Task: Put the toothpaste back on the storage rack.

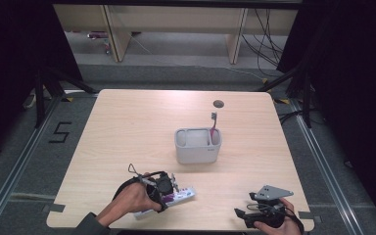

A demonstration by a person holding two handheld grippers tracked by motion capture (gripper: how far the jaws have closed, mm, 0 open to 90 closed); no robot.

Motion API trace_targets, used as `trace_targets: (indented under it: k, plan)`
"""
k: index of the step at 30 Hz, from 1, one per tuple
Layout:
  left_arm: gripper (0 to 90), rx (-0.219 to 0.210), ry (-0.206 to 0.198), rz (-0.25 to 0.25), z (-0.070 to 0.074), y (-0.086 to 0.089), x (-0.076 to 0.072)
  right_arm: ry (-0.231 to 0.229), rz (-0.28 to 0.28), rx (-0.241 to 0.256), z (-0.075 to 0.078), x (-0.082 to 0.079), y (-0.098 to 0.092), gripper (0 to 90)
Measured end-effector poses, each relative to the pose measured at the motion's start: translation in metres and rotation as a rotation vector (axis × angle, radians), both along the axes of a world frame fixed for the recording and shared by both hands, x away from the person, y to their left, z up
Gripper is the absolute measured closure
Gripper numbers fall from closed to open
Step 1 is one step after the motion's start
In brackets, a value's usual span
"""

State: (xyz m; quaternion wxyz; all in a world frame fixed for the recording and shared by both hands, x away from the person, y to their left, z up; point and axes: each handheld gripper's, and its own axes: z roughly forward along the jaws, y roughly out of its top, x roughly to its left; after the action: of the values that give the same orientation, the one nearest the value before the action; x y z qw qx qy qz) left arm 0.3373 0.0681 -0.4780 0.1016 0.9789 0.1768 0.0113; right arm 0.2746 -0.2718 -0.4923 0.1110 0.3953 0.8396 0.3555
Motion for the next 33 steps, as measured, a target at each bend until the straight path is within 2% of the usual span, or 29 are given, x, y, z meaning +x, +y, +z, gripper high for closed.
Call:
trace_targets:
  k: [5,6,7,11,13,16,18,25,27,28,33]
  plan:
    - [65.5,-0.004,0.009,-0.013,0.0019,-0.0003,-0.0002,0.0,0.0,-0.001,-0.0002,0.0001,0.0,20.8]
    - [68.4,-0.022,0.023,-0.017,0.0036,-0.0001,-0.0004,0.001,0.0,-0.001,-0.0002,0.0002,0.0,20.8]
    - [75.1,-0.044,0.037,-0.027,0.0054,0.0001,-0.0008,0.001,-0.001,-0.002,-0.0003,0.0003,0.0,20.8]
    - [75.1,-0.03,0.049,-0.042,0.0044,-0.0015,0.0009,0.001,0.0,-0.001,-0.0003,0.0001,0.0002,20.8]
    - [74.9,-0.035,0.059,-0.035,0.0036,-0.0014,0.0018,-0.008,0.007,-0.003,-0.0009,0.0004,0.0,20.8]
    - [74.6,-0.031,0.06,-0.038,0.0026,-0.0021,0.0023,0.001,0.001,-0.001,-0.0003,0.0002,0.0001,20.8]
    - [74.2,-0.026,0.077,-0.039,0.0003,-0.0029,0.0041,0.001,0.0,-0.001,-0.0004,0.0003,0.0,20.8]
    - [74.1,-0.012,0.075,-0.047,-0.0007,-0.0054,0.0037,0.002,0.001,0.0,-0.0004,0.0002,0.0,20.8]
    - [74.1,-0.008,0.074,-0.053,-0.0005,-0.0059,0.0038,0.023,-0.023,0.009,0.0002,-0.0021,0.0015,20.8]
    - [74.2,-0.008,0.071,-0.054,-0.0006,-0.0059,0.0036,0.008,-0.01,0.003,0.0001,-0.001,0.0008,20.8]
    - [74.6,-0.005,0.065,-0.07,-0.0001,-0.0064,0.0029,0.007,-0.008,0.001,-0.0005,-0.0002,0.0001,20.8]
